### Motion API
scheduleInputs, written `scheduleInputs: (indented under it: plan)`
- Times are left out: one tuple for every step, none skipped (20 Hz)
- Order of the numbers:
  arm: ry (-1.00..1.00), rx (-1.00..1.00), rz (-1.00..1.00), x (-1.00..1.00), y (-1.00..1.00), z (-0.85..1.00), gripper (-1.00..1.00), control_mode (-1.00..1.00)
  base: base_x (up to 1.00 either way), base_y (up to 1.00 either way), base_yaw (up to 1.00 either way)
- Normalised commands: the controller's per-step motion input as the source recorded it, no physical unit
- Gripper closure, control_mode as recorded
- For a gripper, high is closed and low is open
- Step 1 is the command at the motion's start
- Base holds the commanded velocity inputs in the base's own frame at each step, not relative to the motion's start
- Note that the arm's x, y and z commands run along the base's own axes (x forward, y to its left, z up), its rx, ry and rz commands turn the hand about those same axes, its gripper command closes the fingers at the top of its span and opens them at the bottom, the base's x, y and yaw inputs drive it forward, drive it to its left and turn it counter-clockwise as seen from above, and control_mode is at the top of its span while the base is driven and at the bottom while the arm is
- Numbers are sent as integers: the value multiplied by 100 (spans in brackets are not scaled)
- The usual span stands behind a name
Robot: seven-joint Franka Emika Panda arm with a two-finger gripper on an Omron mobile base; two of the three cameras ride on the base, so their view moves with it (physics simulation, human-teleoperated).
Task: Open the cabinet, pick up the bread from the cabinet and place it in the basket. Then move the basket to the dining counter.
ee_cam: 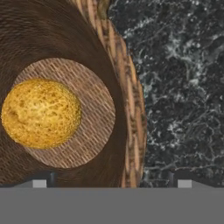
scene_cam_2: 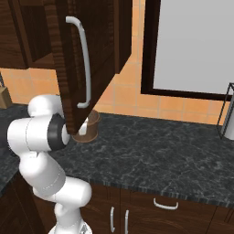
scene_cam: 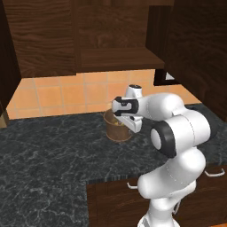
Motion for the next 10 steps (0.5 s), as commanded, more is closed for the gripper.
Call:
scheduleInputs:
  plan:
    - [0,0,-5,18,0,0,-100,-100,0,0,0]
    - [0,0,-5,24,0,0,-100,-100,0,0,0]
    - [0,0,-4,25,0,0,-100,-100,0,0,0]
    - [0,0,-4,27,0,0,-100,-100,0,0,0]
    - [0,0,-5,25,0,0,-100,-100,0,0,0]
    - [0,0,-5,26,0,-4,-100,-100,0,0,0]
    - [0,0,-5,26,0,-4,-100,-100,0,0,0]
    - [-2,0,-5,28,0,-4,-100,-100,0,0,0]
    - [-15,0,-4,19,3,-6,-100,-100,0,0,0]
    - [-21,0,-3,9,6,-16,-100,-100,0,0,0]
